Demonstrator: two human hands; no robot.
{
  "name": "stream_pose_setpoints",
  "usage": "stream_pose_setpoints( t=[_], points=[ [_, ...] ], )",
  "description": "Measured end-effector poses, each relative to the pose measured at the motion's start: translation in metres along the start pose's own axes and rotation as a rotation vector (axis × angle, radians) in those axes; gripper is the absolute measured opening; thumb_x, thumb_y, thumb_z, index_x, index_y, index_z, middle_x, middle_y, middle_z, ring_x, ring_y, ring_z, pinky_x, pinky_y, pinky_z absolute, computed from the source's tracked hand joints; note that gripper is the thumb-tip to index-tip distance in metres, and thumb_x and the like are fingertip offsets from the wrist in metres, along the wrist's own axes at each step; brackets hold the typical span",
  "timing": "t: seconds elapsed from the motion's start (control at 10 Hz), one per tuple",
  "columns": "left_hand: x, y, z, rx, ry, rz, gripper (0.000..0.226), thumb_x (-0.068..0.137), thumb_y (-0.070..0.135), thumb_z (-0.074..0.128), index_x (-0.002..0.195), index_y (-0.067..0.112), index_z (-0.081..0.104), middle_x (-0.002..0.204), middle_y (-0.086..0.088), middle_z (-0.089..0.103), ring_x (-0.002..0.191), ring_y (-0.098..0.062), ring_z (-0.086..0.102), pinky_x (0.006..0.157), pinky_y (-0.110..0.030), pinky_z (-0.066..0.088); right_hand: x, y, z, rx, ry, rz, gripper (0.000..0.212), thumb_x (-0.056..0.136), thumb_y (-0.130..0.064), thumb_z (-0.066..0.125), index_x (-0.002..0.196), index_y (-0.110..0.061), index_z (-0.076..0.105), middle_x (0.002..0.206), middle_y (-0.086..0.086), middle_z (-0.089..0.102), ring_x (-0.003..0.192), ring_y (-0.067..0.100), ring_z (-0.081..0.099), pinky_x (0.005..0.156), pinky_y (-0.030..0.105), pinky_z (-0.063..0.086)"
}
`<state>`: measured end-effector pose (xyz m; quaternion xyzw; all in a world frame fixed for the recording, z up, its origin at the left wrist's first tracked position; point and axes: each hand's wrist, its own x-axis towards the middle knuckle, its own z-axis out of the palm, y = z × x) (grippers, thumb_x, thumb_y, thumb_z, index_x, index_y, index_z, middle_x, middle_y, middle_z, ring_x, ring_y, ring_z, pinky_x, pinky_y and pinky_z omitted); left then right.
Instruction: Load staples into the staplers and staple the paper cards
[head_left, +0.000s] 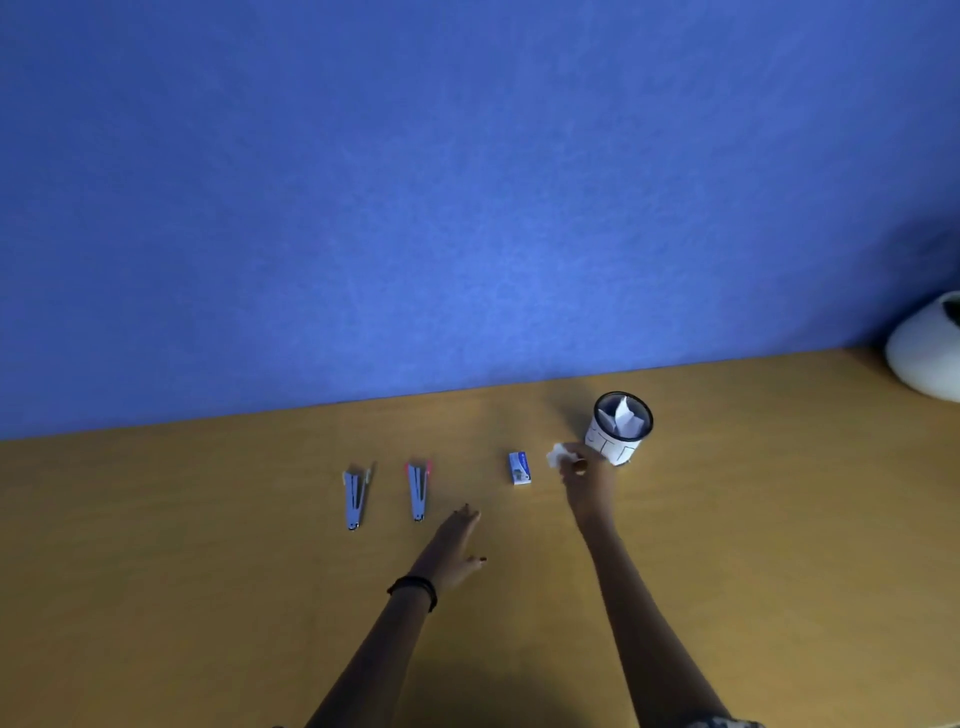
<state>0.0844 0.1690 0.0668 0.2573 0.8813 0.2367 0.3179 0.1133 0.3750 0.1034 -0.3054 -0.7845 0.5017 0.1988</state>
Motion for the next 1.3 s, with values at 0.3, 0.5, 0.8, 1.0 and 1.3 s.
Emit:
stream_pose_setpoints(
  t=[0.3,0.5,0.8,1.0,1.3],
  points=[
    [0.025,-0.002,0.01,0.261,-0.101,-0.029,0.094,0.088,0.027,0.064,0.151,0.012,-0.004,0.159,-0.006,-0.017,0.148,-0.021,-0.01,0.12,-0.036,0.014,0.073,-0.001,-0.052,-0.117,0.283,0.1,0.013,0.081,0.001,0.053,0.086,0.002,0.065,0.081,0.021,0.068,0.069,0.025,0.052,0.062,0.025,0.034],
    [0.041,-0.008,0.003,0.318,-0.178,-0.018,0.092,0.087,0.018,0.065,0.151,0.014,-0.001,0.158,-0.004,-0.02,0.147,-0.02,-0.012,0.118,-0.036,0.023,0.091,0.01,-0.053,-0.184,0.251,0.097,0.016,0.083,0.0,0.051,0.089,0.004,0.065,0.078,0.018,0.064,0.067,0.024,0.049,0.053,0.023,0.031],
    [0.044,-0.011,-0.002,0.262,-0.225,-0.007,0.09,0.088,0.003,0.06,0.151,0.017,-0.002,0.157,-0.002,-0.023,0.147,-0.019,-0.014,0.115,-0.035,0.03,0.108,0.018,-0.043,-0.48,-0.034,0.06,0.032,0.083,-0.007,0.061,0.054,-0.004,0.048,0.057,0.012,0.045,0.053,0.021,0.036,0.048,0.027,0.025],
    [0.044,-0.015,-0.002,0.239,-0.246,0.001,0.09,0.087,-0.001,0.058,0.151,0.018,-0.003,0.157,-0.001,-0.024,0.146,-0.019,-0.016,0.116,-0.035,0.025,0.123,0.016,-0.04,-0.573,-0.149,0.186,0.015,0.086,-0.003,0.055,0.072,-0.007,0.055,0.078,0.013,0.05,0.072,0.024,0.045,0.067,0.032,0.039],
    [0.035,-0.009,-0.001,0.22,-0.174,0.002,0.085,0.089,0.0,0.054,0.151,0.018,-0.002,0.158,0.0,-0.02,0.147,-0.017,-0.013,0.114,-0.032,0.027,0.122,0.002,-0.041,-0.697,-0.21,0.221,0.023,0.087,0.001,0.051,0.103,0.007,0.066,0.087,0.017,0.05,0.08,0.021,0.043,0.055,0.021,0.031]
  ],
)
